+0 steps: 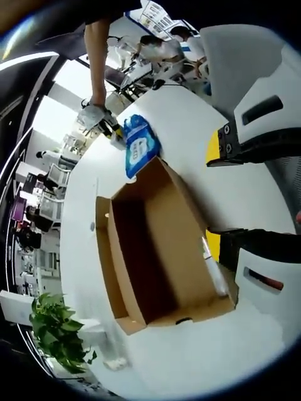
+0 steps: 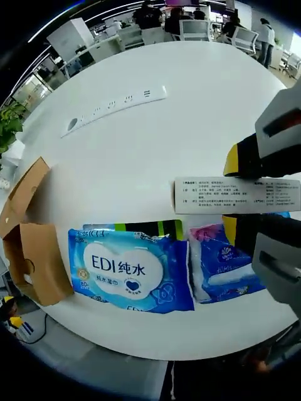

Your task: Operate the shoe box by opening the lid, removing the specified soft item, and placing it in the target area until the item is outside and the box remains undamaged.

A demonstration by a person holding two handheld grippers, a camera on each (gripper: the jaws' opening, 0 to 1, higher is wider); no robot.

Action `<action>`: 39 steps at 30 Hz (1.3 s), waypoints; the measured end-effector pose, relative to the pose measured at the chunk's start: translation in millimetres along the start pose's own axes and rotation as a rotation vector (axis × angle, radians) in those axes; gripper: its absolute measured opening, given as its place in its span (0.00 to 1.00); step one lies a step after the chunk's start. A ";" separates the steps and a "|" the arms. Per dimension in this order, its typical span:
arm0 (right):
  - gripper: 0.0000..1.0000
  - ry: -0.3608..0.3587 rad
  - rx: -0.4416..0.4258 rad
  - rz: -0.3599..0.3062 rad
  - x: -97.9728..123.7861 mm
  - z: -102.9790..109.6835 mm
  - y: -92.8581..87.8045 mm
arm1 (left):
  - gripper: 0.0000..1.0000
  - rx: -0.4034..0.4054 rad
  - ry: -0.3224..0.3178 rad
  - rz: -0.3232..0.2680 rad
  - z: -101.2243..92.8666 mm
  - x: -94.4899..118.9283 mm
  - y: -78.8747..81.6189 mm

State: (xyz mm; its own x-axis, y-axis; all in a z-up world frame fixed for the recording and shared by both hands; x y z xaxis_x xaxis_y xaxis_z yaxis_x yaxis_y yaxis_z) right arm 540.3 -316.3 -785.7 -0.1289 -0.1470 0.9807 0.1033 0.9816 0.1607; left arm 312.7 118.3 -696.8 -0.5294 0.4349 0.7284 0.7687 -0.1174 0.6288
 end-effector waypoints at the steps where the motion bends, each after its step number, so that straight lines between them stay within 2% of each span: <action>1: 0.17 0.005 0.005 0.001 -1.7 2.1 -1.2 | 0.39 -0.001 -0.001 0.002 -0.6 -0.5 -0.5; 11: 0.17 0.026 -0.005 0.014 -12.6 1.3 -11.1 | 0.39 0.017 -0.012 0.012 -3.7 -6.3 -5.9; 18: 0.17 0.037 -0.018 0.003 -11.9 -1.9 -10.3 | 0.39 0.026 -0.005 0.015 0.0 -6.4 -7.1; 25: 0.18 0.076 0.046 0.023 -13.7 -1.8 -10.3 | 0.39 0.030 -0.005 0.012 1.1 -6.3 -5.1; 32: 0.18 0.094 0.075 0.042 -15.0 -2.8 -12.2 | 0.39 0.024 -0.005 0.009 -0.5 -6.0 -4.9; 39: 0.25 0.054 0.027 0.034 -8.2 -10.4 -15.1 | 0.39 0.033 -0.008 -0.003 -1.8 -4.5 -6.4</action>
State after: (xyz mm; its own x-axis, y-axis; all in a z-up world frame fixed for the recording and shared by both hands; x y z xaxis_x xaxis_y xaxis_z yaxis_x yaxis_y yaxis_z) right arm 550.0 -331.2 -795.0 -0.0727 -0.1192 0.9902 0.0805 0.9889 0.1249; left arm 309.5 115.5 -703.6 -0.5292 0.4426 0.7239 0.7784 -0.0862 0.6218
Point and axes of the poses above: the point that each gripper's makers call its tool centre point, and the gripper's own axes: x roughly backward along the fingers, z roughly to its left, y roughly out of its top, the point moved 3 cm from there along x, roughly backward along the fingers, and after that the axes turned 4 degrees about y, right-handed, at the moved point
